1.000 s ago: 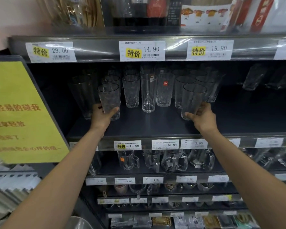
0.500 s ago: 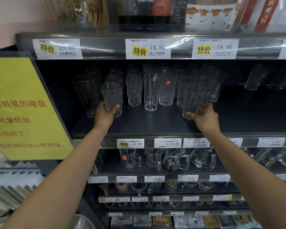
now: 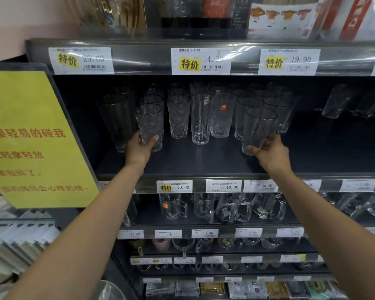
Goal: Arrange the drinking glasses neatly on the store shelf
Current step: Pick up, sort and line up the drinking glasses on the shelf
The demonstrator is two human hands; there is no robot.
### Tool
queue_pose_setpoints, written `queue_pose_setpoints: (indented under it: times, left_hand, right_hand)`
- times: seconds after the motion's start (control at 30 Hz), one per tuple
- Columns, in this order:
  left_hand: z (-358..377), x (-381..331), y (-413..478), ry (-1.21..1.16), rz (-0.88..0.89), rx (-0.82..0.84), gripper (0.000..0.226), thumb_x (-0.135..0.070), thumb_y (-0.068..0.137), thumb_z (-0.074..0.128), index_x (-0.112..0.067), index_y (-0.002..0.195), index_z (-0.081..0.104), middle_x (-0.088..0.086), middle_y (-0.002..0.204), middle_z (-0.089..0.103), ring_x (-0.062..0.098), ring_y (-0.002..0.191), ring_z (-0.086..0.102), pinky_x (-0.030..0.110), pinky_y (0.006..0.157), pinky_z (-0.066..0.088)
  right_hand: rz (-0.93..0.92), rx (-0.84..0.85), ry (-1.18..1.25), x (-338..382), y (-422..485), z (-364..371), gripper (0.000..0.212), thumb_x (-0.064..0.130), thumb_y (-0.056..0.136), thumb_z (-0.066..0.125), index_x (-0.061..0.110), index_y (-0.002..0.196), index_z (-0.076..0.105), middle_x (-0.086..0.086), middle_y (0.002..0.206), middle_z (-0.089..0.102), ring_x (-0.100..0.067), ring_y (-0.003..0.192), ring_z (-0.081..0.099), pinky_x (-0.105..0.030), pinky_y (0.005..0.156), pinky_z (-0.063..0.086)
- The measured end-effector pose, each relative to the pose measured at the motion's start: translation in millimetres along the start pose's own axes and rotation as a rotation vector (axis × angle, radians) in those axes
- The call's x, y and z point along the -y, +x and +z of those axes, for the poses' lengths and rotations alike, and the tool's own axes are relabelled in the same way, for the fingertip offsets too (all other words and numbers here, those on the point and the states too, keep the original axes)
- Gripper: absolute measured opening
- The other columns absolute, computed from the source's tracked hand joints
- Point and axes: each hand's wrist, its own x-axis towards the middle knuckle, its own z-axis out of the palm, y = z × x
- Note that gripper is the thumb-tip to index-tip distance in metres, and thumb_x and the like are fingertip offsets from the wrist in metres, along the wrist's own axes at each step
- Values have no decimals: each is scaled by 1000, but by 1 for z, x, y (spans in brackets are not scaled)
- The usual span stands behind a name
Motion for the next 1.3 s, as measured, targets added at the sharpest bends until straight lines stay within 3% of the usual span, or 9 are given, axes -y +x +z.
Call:
queue_pose_setpoints:
  times: [0.43, 0.63, 0.87, 0.97, 1.07, 1.17, 1.3]
  left_hand:
    - [-1, 3, 2, 18, -13, 1, 43, -14, 92, 69, -13, 133, 58, -4, 123, 63, 14, 116, 59, 32, 106, 44]
    - [-1, -2, 3, 141, -68, -41, 37, -18, 91, 71, -2, 124, 64, 13, 124, 67, 25, 115, 63, 25, 93, 44]
    - [-7, -19, -16, 293, -150, 21, 32, -16, 93, 68, 1, 120, 66, 12, 120, 68, 24, 107, 62, 23, 85, 41]
    - [-6, -28, -30, 299, -176, 77, 35, -21, 95, 66, -1, 123, 65, 0, 111, 63, 15, 101, 55, 21, 85, 38]
    - [-4, -36, -43, 330, -145, 120, 34, -23, 94, 66, -7, 123, 67, 0, 124, 65, 14, 112, 56, 21, 91, 38]
    - [5, -50, -62, 301, -72, 162, 20, -21, 93, 65, -14, 111, 73, -4, 113, 69, 13, 111, 60, 21, 92, 40]
    - [36, -70, -96, 164, -10, 246, 12, -14, 94, 64, -20, 97, 73, -10, 100, 71, 8, 101, 64, 32, 100, 50]
  right_hand:
    - [16, -2, -6, 1, 0, 0, 63, 30, 78, 84, 14, 129, 49, -5, 119, 69, -25, 115, 63, -42, 105, 47]
    - [27, 38, 22, 6, 1, -4, 65, 28, 78, 84, 12, 130, 49, -6, 120, 69, -24, 119, 61, -37, 107, 44]
    - [58, 154, -48, 10, 5, -13, 69, 34, 75, 86, 14, 132, 53, -4, 124, 68, -23, 120, 60, -26, 95, 41]
    - [35, 200, -113, 11, 4, -27, 62, 41, 77, 82, 20, 131, 60, 2, 125, 67, -22, 121, 58, -27, 94, 41]
    - [32, 189, -92, 11, -4, -47, 55, 38, 82, 78, 18, 130, 60, 1, 125, 64, -24, 118, 60, -31, 97, 46]
    - [9, 169, -11, 7, -20, -74, 33, 35, 84, 76, 25, 114, 65, 2, 111, 71, -19, 106, 65, -37, 96, 51]
    - [-46, 171, 116, 1, -59, -111, 25, 27, 89, 73, 23, 113, 68, 8, 103, 72, -7, 99, 67, -18, 80, 49]
